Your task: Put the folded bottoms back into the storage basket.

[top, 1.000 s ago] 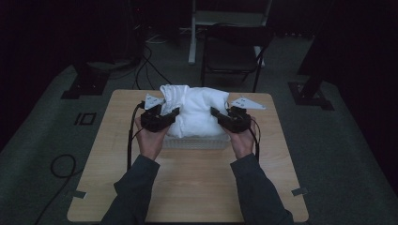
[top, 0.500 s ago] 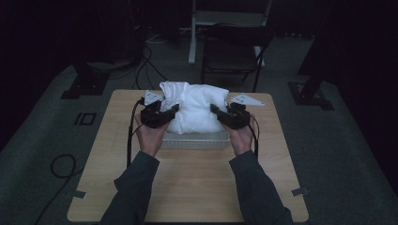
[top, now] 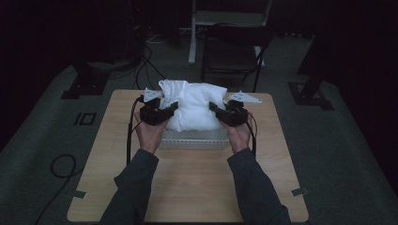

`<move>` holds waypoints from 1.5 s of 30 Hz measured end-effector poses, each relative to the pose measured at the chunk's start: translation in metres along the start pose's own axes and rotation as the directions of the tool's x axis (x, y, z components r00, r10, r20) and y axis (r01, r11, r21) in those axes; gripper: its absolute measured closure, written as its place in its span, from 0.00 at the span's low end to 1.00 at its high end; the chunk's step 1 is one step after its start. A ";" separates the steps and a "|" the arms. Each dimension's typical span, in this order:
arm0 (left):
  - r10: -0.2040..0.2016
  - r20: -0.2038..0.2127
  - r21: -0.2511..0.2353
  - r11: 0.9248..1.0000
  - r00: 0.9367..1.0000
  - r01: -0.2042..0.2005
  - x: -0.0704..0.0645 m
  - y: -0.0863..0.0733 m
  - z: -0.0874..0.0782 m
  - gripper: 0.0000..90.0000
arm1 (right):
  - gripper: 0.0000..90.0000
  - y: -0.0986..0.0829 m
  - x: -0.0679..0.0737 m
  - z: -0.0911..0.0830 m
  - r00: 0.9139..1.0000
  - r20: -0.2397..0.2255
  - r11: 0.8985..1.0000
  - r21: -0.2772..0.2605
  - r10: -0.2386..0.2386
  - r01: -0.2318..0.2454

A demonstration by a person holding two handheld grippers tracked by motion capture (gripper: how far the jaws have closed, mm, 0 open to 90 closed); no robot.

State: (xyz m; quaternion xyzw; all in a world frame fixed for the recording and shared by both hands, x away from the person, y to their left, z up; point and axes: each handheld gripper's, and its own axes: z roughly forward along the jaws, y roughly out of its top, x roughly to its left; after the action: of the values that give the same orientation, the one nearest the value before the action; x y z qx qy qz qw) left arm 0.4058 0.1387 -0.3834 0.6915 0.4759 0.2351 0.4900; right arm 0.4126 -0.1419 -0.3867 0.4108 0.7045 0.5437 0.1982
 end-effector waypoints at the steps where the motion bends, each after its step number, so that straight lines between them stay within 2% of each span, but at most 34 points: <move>1: 0.000 0.001 0.001 1.000 1.000 0.000 0.000 0.001 0.001 0.62 | 0.79 0.000 -0.001 0.000 1.000 0.000 1.000 0.000 0.001 -0.001; 8: 0.000 0.003 0.006 1.000 1.000 0.000 0.002 0.005 0.008 0.62 | 0.79 0.002 -0.005 0.003 1.000 0.008 1.000 0.000 0.018 -0.018; 22: -0.034 0.005 0.031 0.999 0.999 0.034 0.013 0.003 0.025 0.62 | 0.79 0.000 -0.012 0.016 0.999 0.022 0.999 0.022 0.040 -0.041; 31: -0.027 -0.006 0.040 0.999 1.000 0.027 0.013 0.005 0.032 0.62 | 0.79 -0.002 -0.016 0.022 0.997 0.029 0.997 0.029 0.065 -0.066; 45: -0.023 -0.018 0.057 0.998 1.000 0.024 0.018 0.000 0.042 0.62 | 0.79 -0.007 -0.021 0.032 0.997 0.042 0.996 0.057 0.068 -0.071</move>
State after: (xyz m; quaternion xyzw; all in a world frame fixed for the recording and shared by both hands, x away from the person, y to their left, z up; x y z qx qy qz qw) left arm 0.4467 0.1350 -0.4036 0.6975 0.4949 0.2214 0.4686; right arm 0.4456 -0.1395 -0.4077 0.4515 0.7012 0.5212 0.1811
